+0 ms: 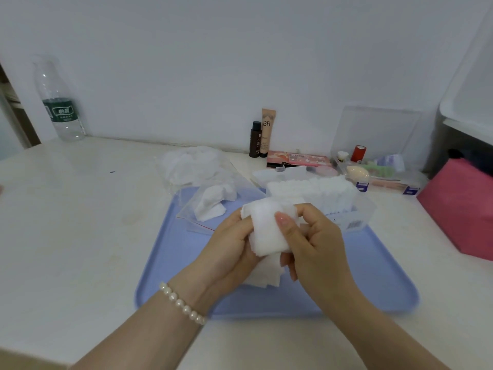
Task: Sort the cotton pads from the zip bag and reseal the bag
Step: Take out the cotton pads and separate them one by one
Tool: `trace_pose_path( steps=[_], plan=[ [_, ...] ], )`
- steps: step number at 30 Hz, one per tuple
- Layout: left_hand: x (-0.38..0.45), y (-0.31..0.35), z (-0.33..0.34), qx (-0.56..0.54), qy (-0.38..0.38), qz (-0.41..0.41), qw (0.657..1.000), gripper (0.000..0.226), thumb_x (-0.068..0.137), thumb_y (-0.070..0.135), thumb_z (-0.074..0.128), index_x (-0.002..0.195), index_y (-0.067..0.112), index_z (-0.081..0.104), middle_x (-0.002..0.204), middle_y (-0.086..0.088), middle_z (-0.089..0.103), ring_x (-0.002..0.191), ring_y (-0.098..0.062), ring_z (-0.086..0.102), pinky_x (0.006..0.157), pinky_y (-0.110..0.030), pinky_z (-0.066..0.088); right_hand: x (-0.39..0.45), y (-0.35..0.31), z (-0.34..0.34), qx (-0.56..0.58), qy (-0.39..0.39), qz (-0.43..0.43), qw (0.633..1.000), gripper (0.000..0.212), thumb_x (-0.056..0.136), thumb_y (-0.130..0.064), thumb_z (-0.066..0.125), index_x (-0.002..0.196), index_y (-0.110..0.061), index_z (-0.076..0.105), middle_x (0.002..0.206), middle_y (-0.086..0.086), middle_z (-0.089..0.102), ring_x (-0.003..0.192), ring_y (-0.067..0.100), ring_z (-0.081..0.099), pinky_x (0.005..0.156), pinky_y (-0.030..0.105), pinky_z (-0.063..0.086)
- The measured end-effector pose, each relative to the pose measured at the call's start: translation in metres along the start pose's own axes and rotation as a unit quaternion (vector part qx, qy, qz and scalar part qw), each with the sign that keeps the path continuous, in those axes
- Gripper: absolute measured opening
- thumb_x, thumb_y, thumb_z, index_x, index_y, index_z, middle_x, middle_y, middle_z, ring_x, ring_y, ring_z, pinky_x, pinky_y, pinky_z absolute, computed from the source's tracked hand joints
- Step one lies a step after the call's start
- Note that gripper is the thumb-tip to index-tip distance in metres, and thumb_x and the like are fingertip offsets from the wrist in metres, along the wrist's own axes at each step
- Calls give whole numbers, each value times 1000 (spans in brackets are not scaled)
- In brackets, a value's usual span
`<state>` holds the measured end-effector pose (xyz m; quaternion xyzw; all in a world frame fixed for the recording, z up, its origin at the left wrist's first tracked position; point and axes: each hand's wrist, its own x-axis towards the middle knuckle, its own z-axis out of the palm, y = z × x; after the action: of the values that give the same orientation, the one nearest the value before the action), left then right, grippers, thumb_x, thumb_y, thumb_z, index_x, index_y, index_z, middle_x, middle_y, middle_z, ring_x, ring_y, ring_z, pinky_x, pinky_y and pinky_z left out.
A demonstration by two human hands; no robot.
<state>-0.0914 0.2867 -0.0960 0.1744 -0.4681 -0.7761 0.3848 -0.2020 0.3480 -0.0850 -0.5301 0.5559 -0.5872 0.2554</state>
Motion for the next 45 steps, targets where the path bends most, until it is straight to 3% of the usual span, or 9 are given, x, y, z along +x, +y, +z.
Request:
trace_pose_path(
  steps=[6,10,17,24,28,34,38,41,45],
  plan=[
    [0,-2,0,-22,25,-35,999,39,95,24,38,118,-2,58,115,-25,64,98,-33,65,80,-38,55,3,9,1,-104,16,-9,994,26,92,-32,49,77,-11,52,52,9,49,50,19,46,51,34,40],
    [1,-2,0,-52,34,-62,996,65,84,59,40,120,9,59,119,-14,65,111,-25,62,99,-38,46,6,12,1,-178,12,-15,984,25,93,-36,46,78,-16,46,57,-6,45,56,14,42,56,34,37],
    [2,-12,-5,60,8,-8,998,41,73,6,66,112,-5,57,96,-15,70,81,-22,69,66,-29,56,13,13,-7,-98,76,5,992,44,82,-35,65,57,-10,38,46,-8,34,48,8,30,47,23,29],
    [7,-2,8,81,77,-18,994,32,66,9,77,95,4,66,86,-9,72,71,-17,68,62,-28,55,18,4,-35,-23,209,-67,975,53,89,-28,53,51,0,30,45,6,23,44,9,26,41,20,22],
    [15,-2,25,309,221,128,916,33,74,21,79,97,25,55,95,7,66,83,1,62,72,-14,49,19,-17,-34,26,106,-10,994,48,84,-41,55,61,2,60,51,12,59,46,12,54,49,24,47],
    [29,3,62,457,47,208,864,69,77,15,57,136,38,29,135,16,46,125,5,41,102,-17,37,56,-51,-62,-39,50,100,993,55,76,-56,60,74,-2,63,73,15,69,74,27,69,73,44,58],
    [42,9,76,412,-61,168,893,68,81,-1,52,130,35,22,123,23,42,110,24,42,91,-4,36,80,-59,-83,-82,38,140,986,44,64,-40,81,83,-14,50,90,9,64,82,24,66,67,39,58],
    [52,10,75,333,-44,117,934,71,73,0,54,132,34,32,123,15,52,112,7,52,97,-22,44,92,-47,-90,-80,16,176,981,45,64,-30,83,86,-15,47,92,10,62,81,23,65,65,39,58],
    [56,22,64,204,13,62,977,63,85,-21,42,137,15,36,135,-2,46,130,-10,44,86,-15,47,97,-26,-100,-1,-17,235,972,27,76,-5,67,87,-15,45,90,11,56,73,20,59,56,34,55]
  ],
)
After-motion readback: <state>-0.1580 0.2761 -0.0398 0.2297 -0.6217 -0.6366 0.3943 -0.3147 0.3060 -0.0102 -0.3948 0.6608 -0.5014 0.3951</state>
